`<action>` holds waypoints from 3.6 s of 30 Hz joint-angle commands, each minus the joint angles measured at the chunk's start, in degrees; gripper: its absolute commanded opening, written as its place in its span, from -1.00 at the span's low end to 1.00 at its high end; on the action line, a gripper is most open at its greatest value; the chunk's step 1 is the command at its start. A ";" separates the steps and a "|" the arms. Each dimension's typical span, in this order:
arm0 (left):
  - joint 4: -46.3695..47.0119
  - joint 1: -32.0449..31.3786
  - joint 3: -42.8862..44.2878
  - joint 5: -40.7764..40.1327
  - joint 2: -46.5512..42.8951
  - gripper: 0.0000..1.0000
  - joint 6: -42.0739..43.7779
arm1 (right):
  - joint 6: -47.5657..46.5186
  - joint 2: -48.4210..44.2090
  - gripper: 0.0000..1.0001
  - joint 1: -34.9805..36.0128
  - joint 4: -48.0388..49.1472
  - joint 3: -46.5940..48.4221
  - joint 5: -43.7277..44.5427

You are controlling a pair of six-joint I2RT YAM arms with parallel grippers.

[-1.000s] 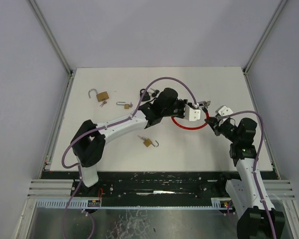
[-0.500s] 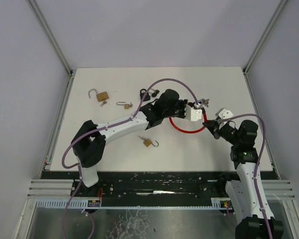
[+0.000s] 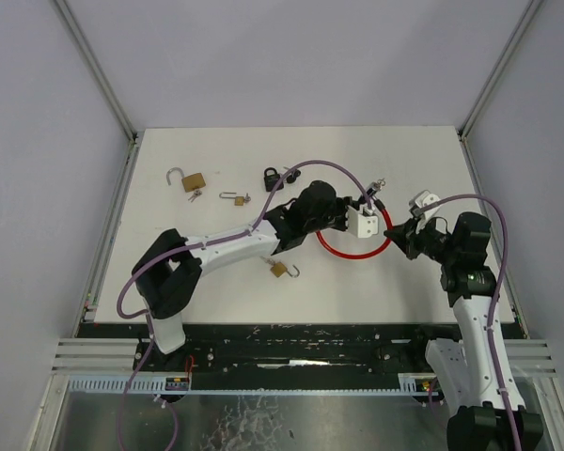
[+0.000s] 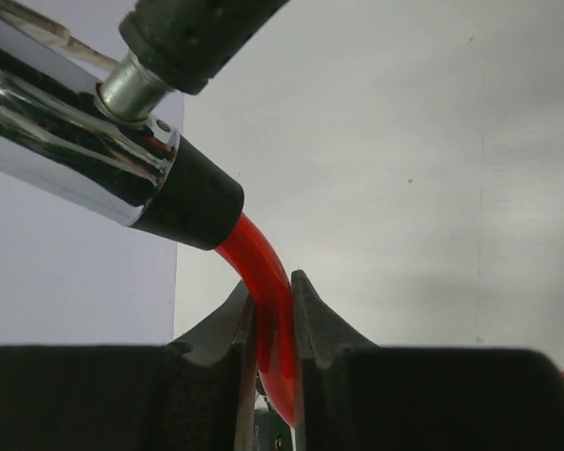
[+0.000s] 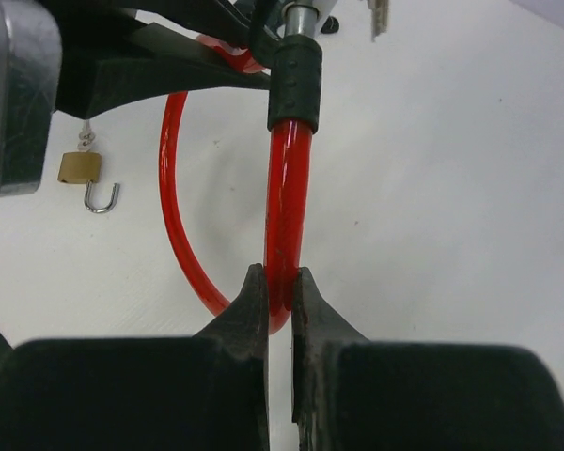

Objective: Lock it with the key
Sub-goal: Lock the lock.

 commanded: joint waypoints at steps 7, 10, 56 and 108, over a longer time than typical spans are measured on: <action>5.45 -1.74 -6.95 3.31 -3.29 -1.00 1.75 | -7.00 6.41 -1.00 0.53 -1.03 11.60 5.61; 5.95 -0.89 -7.46 6.30 -4.14 -1.00 0.64 | -8.17 7.77 -1.00 0.60 -1.75 11.58 5.39; -15.14 9.13 8.17 50.51 0.80 -1.00 -14.62 | -10.28 4.22 -1.00 0.62 6.92 4.76 -4.80; -1.57 7.08 2.21 45.27 -3.22 -0.91 -23.23 | -2.44 5.59 -1.00 -0.26 13.05 3.76 -8.63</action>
